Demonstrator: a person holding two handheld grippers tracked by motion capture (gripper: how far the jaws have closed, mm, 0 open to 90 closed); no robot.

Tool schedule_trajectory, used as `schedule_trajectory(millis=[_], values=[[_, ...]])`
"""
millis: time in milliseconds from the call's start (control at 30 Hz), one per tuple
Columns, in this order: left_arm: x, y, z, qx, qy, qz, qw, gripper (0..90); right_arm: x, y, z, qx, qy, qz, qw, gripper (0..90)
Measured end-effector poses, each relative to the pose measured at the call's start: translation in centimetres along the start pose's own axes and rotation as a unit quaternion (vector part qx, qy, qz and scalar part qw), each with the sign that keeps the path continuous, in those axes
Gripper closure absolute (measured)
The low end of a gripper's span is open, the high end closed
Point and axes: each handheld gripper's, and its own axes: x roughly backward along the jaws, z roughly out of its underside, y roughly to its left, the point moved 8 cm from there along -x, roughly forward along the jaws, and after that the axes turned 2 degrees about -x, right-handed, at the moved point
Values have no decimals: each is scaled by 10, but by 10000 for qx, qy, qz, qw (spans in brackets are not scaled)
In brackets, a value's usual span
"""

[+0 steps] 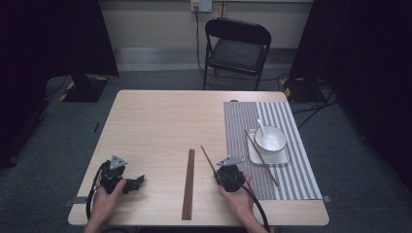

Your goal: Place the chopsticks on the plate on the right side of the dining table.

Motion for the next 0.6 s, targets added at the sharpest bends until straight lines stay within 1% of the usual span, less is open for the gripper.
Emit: schedule_trajectory(millis=[133, 233, 333, 400, 467, 533, 600], values=[[0, 0, 0, 0, 1, -1, 10000, 0, -2, -7, -3, -19, -5, 38, 10000, 851], [0, 0, 0, 0, 1, -1, 10000, 0, -3, -13, -5, -118, -14, 73, 9999, 852], [0, 0, 0, 0, 1, -1, 10000, 0, -4, -17, -6, -134, -37, 63, 9999, 851], [0, 0, 0, -1, 1, -2, 10000, 0, -4, -17, -5, -118, -9, 56, 9999, 838], [0, 0, 0, 0, 1, 0, 10000, 0, -2, -16, -3, -95, 25, 48, 9999, 787], [0, 0, 0, 1, 0, -1, 10000, 0, 0, -15, -1, -32, 34, 52, 10000, 770], [0, 0, 0, 1, 0, -2, 10000, 0, 4, -14, 2, -36, 59, 52, 10000, 757]])
